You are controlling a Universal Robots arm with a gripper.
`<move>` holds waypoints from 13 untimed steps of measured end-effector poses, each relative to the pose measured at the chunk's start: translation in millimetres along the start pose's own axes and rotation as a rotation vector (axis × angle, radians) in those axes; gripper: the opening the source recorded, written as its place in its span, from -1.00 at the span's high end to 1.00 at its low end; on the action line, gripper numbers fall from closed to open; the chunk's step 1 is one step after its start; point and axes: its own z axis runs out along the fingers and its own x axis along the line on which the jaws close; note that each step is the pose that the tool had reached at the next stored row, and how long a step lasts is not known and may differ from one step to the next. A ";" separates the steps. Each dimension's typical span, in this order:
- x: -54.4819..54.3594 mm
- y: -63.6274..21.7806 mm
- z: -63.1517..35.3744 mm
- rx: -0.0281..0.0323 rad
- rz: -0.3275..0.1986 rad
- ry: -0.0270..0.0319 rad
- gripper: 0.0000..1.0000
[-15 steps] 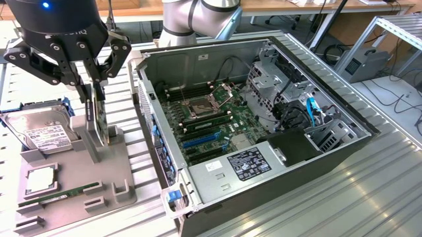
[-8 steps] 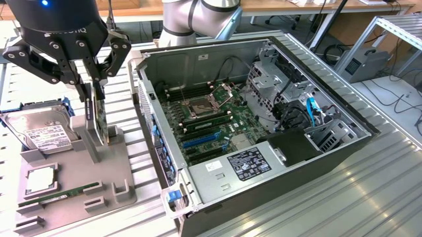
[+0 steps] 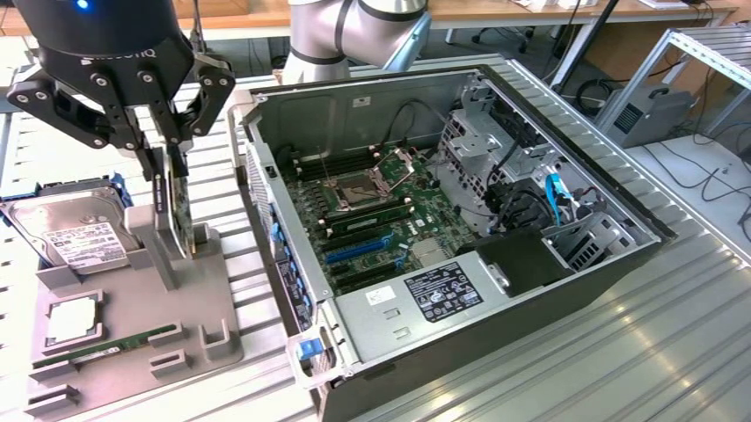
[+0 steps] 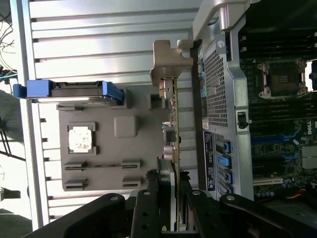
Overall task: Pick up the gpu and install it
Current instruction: 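Pick up the gpu and move the gpu toward the slot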
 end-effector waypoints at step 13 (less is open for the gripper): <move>-11.5 0.8 0.4 0.0001 0.000 -0.0001 0.47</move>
